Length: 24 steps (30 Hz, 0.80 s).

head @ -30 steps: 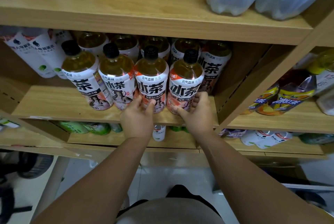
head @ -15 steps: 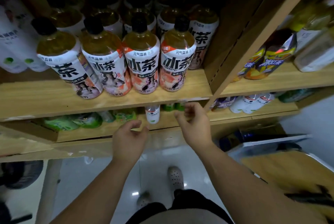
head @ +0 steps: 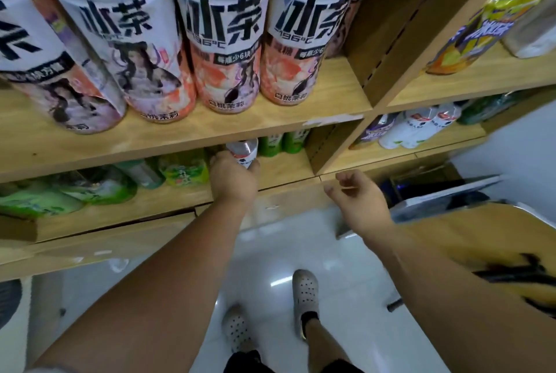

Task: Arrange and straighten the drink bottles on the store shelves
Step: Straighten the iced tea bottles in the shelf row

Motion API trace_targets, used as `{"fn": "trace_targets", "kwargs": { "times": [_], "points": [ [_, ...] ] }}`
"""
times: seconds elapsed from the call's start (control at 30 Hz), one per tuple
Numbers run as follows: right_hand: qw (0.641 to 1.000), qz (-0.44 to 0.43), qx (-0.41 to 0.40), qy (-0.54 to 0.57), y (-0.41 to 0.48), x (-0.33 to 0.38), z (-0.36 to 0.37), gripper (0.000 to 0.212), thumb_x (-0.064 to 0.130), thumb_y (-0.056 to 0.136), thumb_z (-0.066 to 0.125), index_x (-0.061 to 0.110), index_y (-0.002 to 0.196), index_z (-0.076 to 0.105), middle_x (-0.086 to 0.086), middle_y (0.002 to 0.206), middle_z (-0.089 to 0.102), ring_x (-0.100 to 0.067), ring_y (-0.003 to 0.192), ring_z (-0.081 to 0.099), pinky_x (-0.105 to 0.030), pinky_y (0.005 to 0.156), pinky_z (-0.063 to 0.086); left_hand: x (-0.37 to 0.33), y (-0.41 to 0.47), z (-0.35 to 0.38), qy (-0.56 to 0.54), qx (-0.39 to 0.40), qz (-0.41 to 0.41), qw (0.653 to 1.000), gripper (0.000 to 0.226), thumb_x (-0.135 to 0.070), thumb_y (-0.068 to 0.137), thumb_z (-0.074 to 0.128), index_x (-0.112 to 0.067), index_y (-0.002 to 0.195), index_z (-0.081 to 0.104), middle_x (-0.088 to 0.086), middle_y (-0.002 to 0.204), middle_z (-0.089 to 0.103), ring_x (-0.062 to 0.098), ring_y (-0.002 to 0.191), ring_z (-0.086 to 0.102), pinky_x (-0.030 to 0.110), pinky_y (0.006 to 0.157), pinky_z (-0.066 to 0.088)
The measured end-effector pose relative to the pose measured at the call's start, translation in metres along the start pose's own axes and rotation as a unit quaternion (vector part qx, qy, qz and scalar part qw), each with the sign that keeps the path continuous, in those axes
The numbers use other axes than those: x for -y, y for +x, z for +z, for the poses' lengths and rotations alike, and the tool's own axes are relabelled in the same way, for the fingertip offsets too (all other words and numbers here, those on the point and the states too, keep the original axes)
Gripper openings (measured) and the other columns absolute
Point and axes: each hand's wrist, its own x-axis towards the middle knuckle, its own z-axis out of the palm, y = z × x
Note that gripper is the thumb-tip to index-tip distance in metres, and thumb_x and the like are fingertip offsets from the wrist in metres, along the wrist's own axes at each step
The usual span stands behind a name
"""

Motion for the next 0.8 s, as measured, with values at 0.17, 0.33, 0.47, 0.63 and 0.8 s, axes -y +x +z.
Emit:
{"fn": "trace_targets", "kwargs": {
  "times": [0.17,0.33,0.47,0.63,0.8],
  "points": [
    [1.000,0.018,-0.019,-0.010,0.013,-0.020,-0.022,0.036,0.036,0.092,0.074,0.018,0.122,0.065,-0.003,0.120,0.065,-0.021,0.110,0.061,-0.035,0.090,0.048,0.004,0.019,0.018,-0.012,-0.022,-0.006,1.000,0.047,-0.033,0.084,0.081,-0.001,0.116,0.066,0.022,0.116,0.070,0.040,0.107,0.067,0.039,0.082,0.051],
    [1.000,0.017,-0.011,-0.006,0.032,-0.027,-0.038,0.036,0.035,0.091,0.075,0.017,0.121,0.066,-0.003,0.119,0.065,-0.019,0.111,0.060,-0.035,0.096,0.048,0.012,0.023,0.029,-0.014,-0.019,0.002,1.000,0.037,-0.029,0.086,0.080,0.003,0.103,0.072,0.022,0.104,0.074,0.040,0.098,0.070,0.039,0.078,0.052],
    [1.000,0.005,0.012,0.020,0.054,-0.032,-0.055,0.036,0.036,0.092,0.074,0.021,0.124,0.064,0.002,0.119,0.061,-0.014,0.107,0.057,-0.029,0.089,0.042,0.009,-0.001,0.036,-0.031,-0.038,0.044,0.998,0.056,-0.024,0.082,0.083,-0.004,0.129,0.059,0.017,0.126,0.066,0.033,0.117,0.063,0.037,0.094,0.049],
    [0.998,-0.012,0.058,0.032,0.089,-0.055,-0.096,0.038,0.035,0.091,0.075,0.019,0.123,0.063,0.000,0.120,0.062,-0.014,0.105,0.057,-0.029,0.088,0.044,-0.020,-0.067,0.067,-0.037,-0.052,0.037,0.997,0.064,-0.026,0.078,0.086,-0.013,0.131,0.053,0.010,0.125,0.064,0.027,0.114,0.063,0.040,0.095,0.052],
    [0.997,-0.023,0.069,0.026,0.140,-0.085,-0.158,0.036,0.037,0.091,0.075,0.023,0.121,0.062,-0.001,0.122,0.062,-0.011,0.096,0.058,-0.033,0.088,0.050,-0.082,-0.132,0.112,-0.019,-0.048,0.019,0.998,0.051,-0.031,0.078,0.087,-0.014,0.118,0.059,-0.001,0.101,0.068,0.016,0.088,0.062,0.024,0.071,0.045]
  ]
}}
